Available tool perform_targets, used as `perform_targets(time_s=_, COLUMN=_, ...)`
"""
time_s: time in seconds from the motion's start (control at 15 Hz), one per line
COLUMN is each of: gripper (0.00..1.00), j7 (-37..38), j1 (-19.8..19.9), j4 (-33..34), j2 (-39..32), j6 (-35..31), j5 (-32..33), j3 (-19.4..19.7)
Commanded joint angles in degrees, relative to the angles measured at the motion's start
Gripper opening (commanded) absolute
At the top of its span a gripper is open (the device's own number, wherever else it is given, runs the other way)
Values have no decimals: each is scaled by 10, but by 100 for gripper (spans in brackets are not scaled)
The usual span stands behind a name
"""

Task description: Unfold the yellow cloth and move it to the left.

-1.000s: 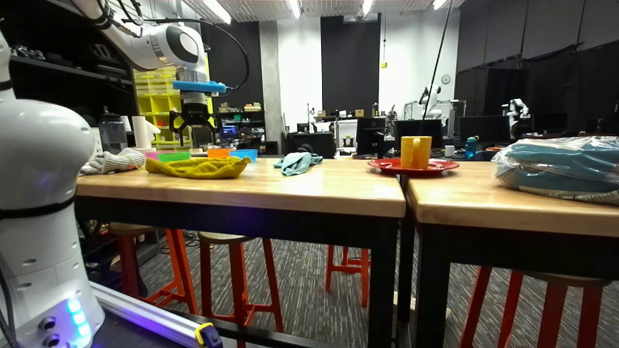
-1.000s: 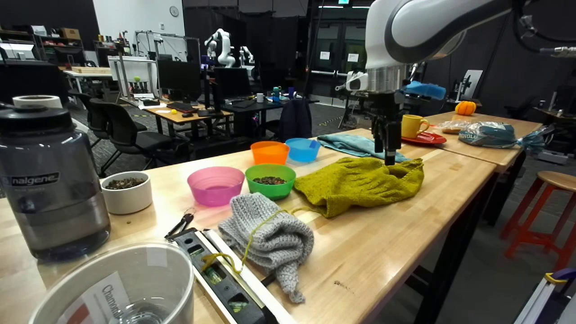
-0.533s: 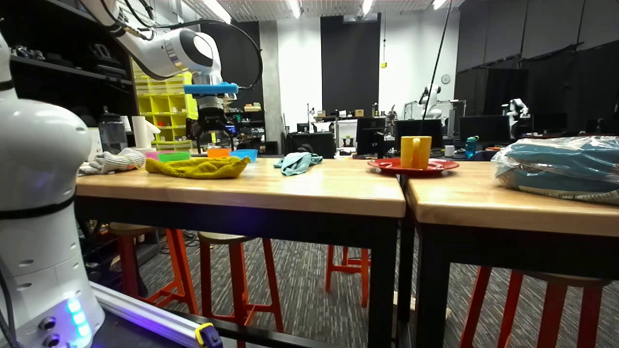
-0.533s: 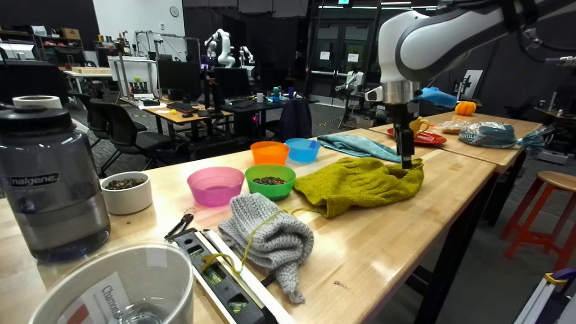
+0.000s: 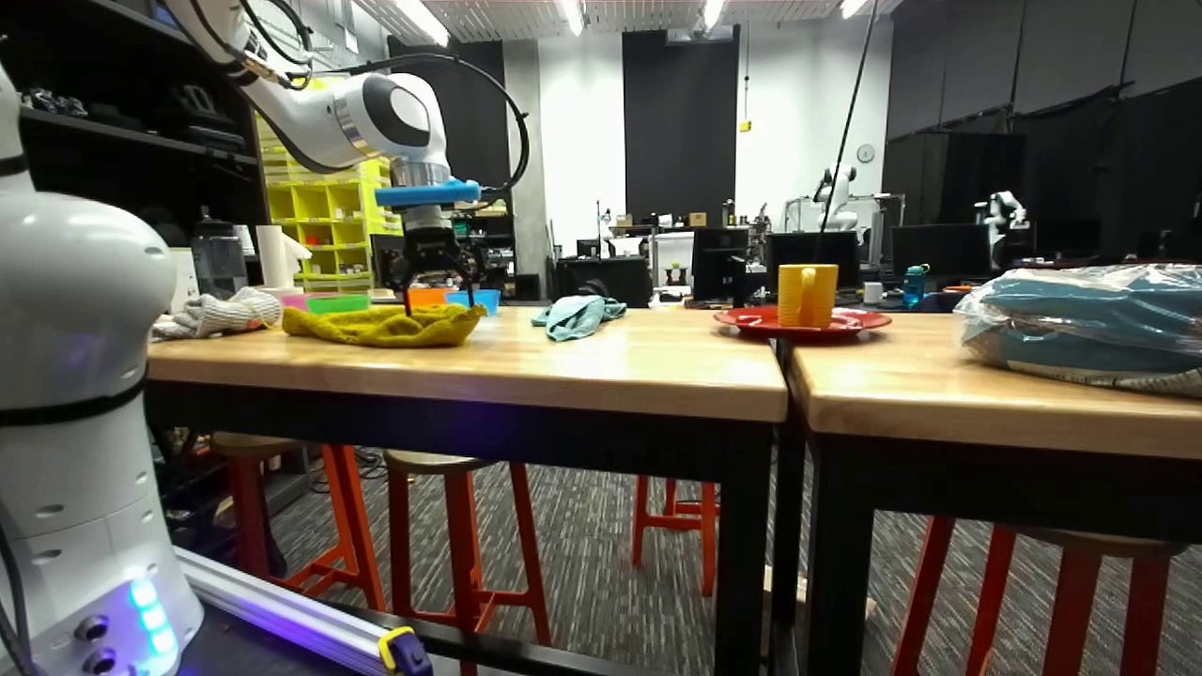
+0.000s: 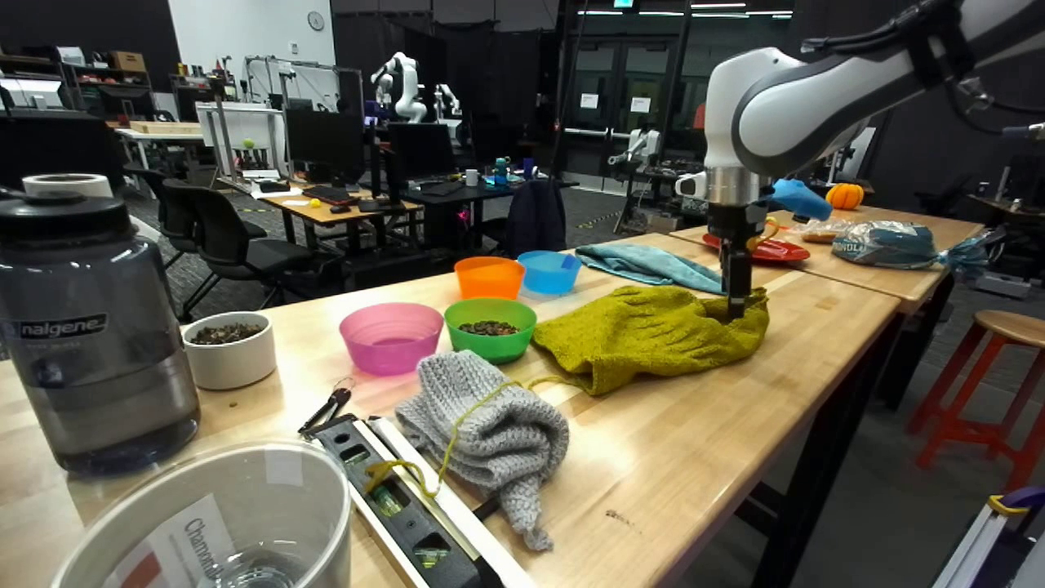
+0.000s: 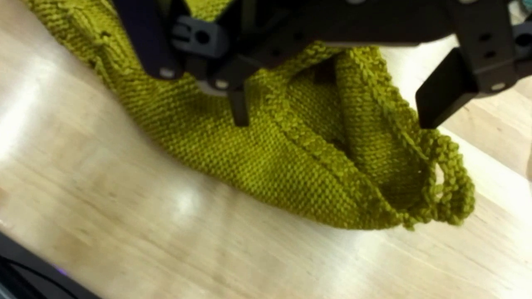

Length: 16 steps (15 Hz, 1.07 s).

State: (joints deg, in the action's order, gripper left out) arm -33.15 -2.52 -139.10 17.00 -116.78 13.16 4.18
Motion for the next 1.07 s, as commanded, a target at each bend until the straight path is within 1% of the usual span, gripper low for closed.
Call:
perform_targets(time_s=0.0, gripper=98, j7=-4, j1=11, j4=-15, j2=4, j6=-34, j5=22, j3=5)
perform_targets(time_s=0.13, gripper=96, j7=-2, j1=15, j4=-17, j2=0, j6=-49, j5=26, j3=7)
perform_targets(time_s=0.2, gripper=91, j7=0, j1=16, j4=-17, j2=-3, j6=-55, j5=29, j3=8)
perform_targets(time_s=0.27, gripper=89, j7=3, j1=17, j4=-17, j2=-6, j6=-61, j5=31, j3=7)
perform_targets(time_s=0.33, gripper=83, j7=3, j1=18, j4=-16, j2=-8, j6=-65, j5=33, j3=7)
perform_targets(time_s=0.4, gripper=85, j7=4, j1=18, j4=-14, j2=-12, j6=-70, j5=34, j3=6)
perform_targets(time_s=0.6, gripper=78, j7=8, j1=18, j4=-11, j2=-23, j6=-84, j5=35, j3=5)
perform_targets(time_s=0.67, gripper=71, j7=8, j1=18, j4=-11, j2=-26, j6=-87, j5=35, j3=4)
perform_targets(time_s=0.73, gripper=73, j7=9, j1=18, j4=-9, j2=-30, j6=-89, j5=35, j3=4)
perform_targets(time_s=0.8, gripper=67, j7=8, j1=18, j4=-8, j2=-34, j6=-93, j5=35, j3=4)
perform_targets(time_s=0.87, gripper=47, j7=8, j1=18, j4=-7, j2=-36, j6=-95, j5=35, j3=3)
perform_targets(time_s=0.93, gripper=43, j7=10, j1=19, j4=-6, j2=-39, j6=-98, j5=35, j3=3)
perform_targets(time_s=1.0, gripper=42, j7=10, j1=19, j4=-5, j2=-40, j6=-99, j5=35, j3=3)
